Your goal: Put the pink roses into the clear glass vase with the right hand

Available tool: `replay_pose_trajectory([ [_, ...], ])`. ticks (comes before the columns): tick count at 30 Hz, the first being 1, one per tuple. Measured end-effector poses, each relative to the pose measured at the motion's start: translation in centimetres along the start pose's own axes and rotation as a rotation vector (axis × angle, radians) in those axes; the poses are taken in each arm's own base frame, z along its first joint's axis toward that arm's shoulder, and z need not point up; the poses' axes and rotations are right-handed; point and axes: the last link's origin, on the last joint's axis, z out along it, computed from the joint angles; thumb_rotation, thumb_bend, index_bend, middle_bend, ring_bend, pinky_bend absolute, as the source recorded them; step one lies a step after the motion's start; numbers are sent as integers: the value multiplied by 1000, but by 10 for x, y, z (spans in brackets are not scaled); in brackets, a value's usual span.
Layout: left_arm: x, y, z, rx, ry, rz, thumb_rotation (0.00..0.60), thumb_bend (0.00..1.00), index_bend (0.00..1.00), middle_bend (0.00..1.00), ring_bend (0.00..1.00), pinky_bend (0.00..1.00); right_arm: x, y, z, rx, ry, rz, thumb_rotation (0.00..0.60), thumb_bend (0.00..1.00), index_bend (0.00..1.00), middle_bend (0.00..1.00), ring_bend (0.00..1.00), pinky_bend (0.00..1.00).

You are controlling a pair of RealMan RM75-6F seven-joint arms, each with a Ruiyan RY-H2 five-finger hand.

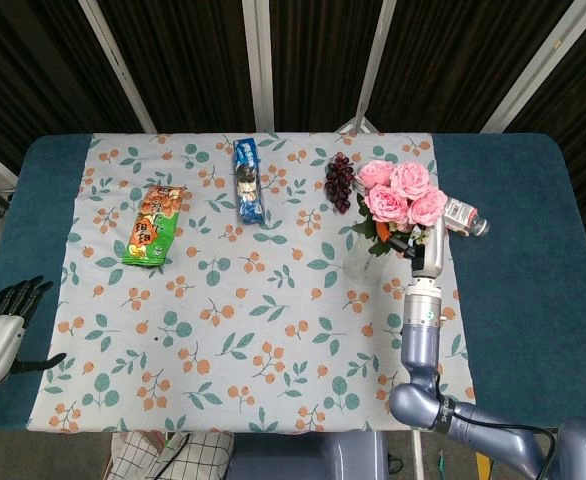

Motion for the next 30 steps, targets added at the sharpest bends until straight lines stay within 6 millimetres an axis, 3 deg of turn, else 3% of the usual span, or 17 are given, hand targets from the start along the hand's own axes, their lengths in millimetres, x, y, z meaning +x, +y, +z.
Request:
replay_pose_trajectory([
  [8, 0, 0, 0, 1, -1, 0, 600, 0, 0, 0, 0, 0, 1, 10, -7, -20, 4, -8, 600, 390, 342, 455, 485, 476],
  [15, 0, 1, 0, -1, -1, -1, 600, 0, 0, 0, 0, 0, 0, 9, -8, -24, -34, -29, 600, 390, 79, 301, 334, 374],
  [18, 0, 1, 0, -1, -1, -2, 600, 0, 0, 0, 0, 0, -1, 5, -9, -21, -50, -28, 600, 390, 13, 257, 290, 331],
  [30, 0, 1, 0, -3, -4, -6, 600, 0, 0, 0, 0, 0, 0, -3, -15, -31, -67, -9, 600, 390, 0, 237, 272, 314],
])
